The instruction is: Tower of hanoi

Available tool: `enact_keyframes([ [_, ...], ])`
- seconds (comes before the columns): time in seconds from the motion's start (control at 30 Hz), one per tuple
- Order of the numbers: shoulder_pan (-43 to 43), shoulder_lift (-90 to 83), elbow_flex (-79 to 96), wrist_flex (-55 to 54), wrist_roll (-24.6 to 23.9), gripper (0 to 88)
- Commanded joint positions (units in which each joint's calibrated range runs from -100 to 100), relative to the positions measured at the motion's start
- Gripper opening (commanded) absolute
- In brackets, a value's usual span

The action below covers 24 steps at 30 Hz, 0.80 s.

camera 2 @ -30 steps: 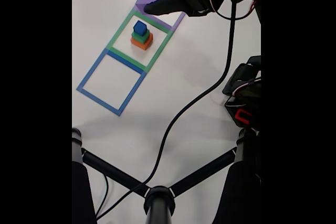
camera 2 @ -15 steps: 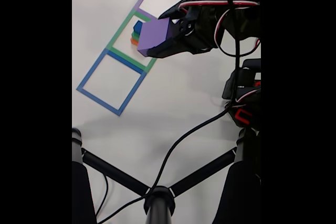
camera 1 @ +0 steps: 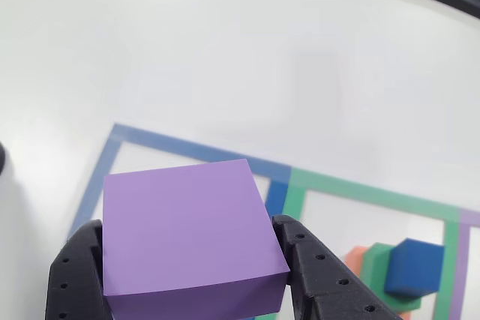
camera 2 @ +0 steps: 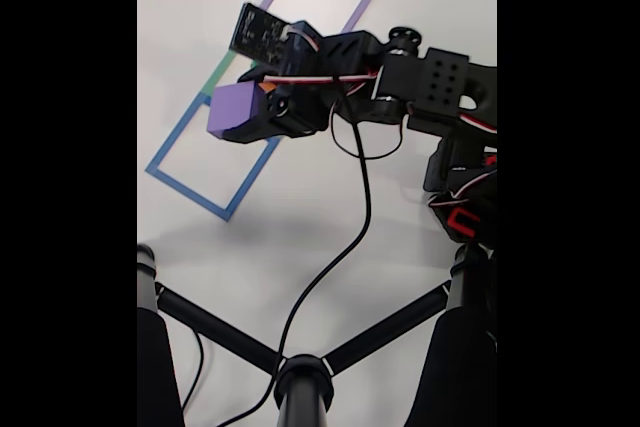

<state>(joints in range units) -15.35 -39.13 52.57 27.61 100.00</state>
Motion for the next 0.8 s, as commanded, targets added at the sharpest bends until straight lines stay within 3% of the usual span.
enact_keyframes([
  [0.0, -0.47, 6.76, 5.63, -20.93, 0.0, 10.4],
  [0.43, -2.68, 31.28, 13.27, -59.13, 0.0, 10.8],
  [0.77, -3.37, 46.18, 12.81, -75.89, 0.0, 11.0],
])
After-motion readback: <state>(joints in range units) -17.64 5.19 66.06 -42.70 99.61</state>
